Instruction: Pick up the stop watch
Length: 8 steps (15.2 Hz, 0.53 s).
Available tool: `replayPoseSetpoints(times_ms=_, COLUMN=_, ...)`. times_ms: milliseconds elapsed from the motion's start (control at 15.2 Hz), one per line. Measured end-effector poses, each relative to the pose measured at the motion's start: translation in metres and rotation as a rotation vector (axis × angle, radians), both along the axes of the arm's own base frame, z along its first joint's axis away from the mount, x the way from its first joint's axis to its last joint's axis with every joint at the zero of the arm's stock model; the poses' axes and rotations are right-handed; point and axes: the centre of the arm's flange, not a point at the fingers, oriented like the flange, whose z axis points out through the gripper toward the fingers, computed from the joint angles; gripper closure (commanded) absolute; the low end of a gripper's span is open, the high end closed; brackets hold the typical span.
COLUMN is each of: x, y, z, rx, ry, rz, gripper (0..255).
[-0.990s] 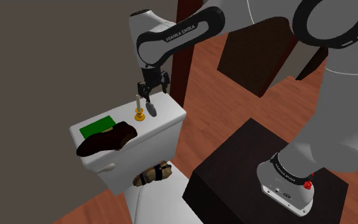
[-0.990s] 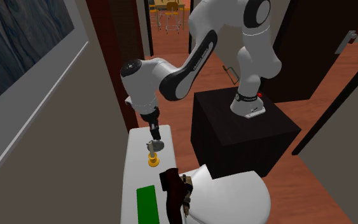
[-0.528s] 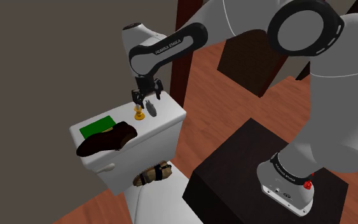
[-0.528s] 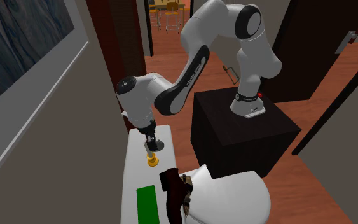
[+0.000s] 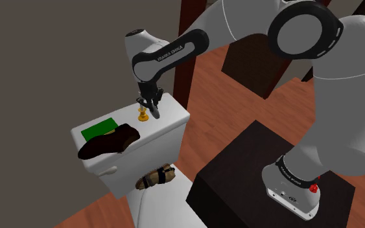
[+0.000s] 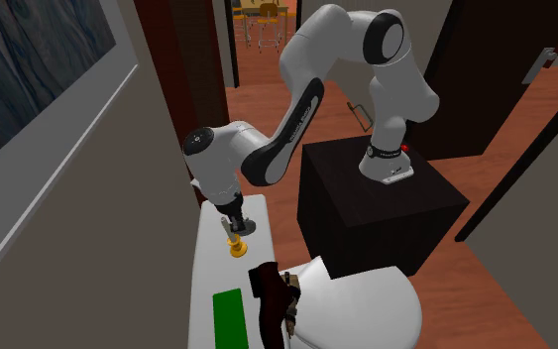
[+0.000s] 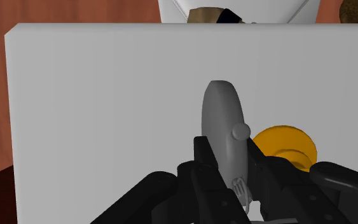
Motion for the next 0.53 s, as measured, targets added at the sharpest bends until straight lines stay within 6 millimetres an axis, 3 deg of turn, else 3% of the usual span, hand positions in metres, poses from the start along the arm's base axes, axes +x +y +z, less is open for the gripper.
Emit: replayPoseSetpoints(times_ms=528, x=-0.0008, y=-0.0009, z=0.0059, rx=-0.002, ry=0.003, rz=-0.001, gripper=255)
